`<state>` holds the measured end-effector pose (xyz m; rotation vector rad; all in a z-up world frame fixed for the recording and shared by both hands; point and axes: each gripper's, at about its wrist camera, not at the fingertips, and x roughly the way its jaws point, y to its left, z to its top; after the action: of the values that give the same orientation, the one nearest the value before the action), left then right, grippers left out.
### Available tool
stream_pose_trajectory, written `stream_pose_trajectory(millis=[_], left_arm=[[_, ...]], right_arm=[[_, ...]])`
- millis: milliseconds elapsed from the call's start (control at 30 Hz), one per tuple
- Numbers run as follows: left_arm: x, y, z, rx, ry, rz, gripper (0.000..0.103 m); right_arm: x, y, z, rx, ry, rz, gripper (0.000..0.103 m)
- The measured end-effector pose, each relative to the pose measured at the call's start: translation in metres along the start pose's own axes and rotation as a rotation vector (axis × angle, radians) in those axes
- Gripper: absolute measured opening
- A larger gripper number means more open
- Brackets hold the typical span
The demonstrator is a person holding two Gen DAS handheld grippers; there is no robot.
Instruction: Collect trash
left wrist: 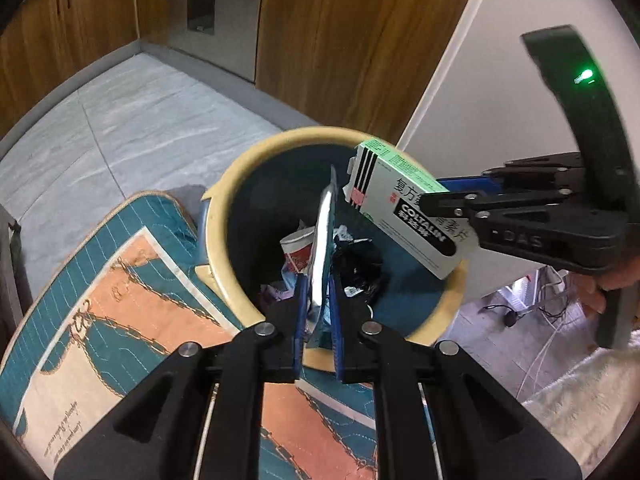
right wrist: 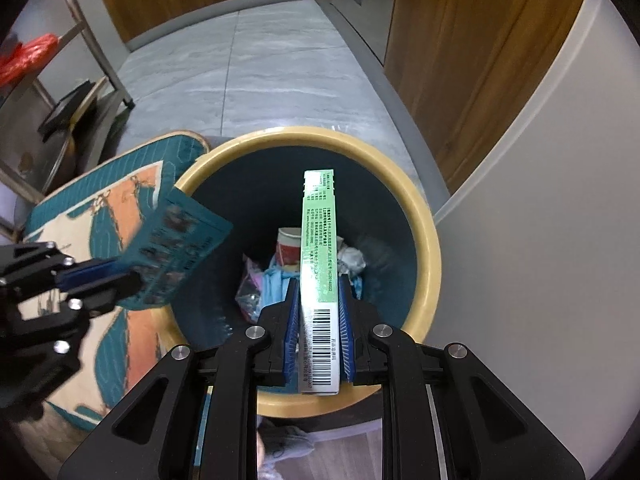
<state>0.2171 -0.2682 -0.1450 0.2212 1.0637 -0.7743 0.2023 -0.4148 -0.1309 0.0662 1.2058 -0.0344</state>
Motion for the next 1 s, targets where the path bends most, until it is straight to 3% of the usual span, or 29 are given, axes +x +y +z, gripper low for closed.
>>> stream_pose_trajectory(millis=[33,167,433,567,633,700,767,833,1000], left_arm=[[0.001,0.001,0.001,-0.009,0.006,-0.008,0.018],[-0.010,0.002,0.000,-0.001,-0.025,-0.005,0.053],[-0.067,0.016,-0.023,-0.075,-0.068,0.051,0.054],[-0.110,0.007,-0.041,-0.083,-0.124,0.097,0.054],[-0.132,-0.001,-0.052,-0.086,-0.162,0.118,0.058],[-0.149,-0.011,-0.063,-0.071,-0.203,0.160,0.076],[-0.164,-0.024,-0.075,-0.047,-0.250,0.220,0.090],[-0.177,-0.034,-0.085,-0.036,-0.295,0.261,0.097],[-0.203,-0.042,-0.101,-0.102,-0.426,0.300,0.097]], right_arm=[[0.001,0.001,0.000,0.005,0.006,0.015,0.024],[-0.003,0.003,0.004,-0.006,-0.015,0.015,0.033],[-0.036,0.005,-0.008,0.041,-0.062,0.039,0.033],[-0.080,0.017,-0.031,0.039,-0.154,0.058,0.033],[-0.100,0.027,-0.046,0.009,-0.216,0.033,0.033],[-0.113,0.029,-0.063,0.020,-0.262,0.023,0.035],[-0.127,0.028,-0.081,0.066,-0.316,0.021,0.052],[-0.144,0.028,-0.098,0.099,-0.389,0.003,0.087],[-0.176,0.033,-0.122,0.147,-0.549,-0.022,0.097]])
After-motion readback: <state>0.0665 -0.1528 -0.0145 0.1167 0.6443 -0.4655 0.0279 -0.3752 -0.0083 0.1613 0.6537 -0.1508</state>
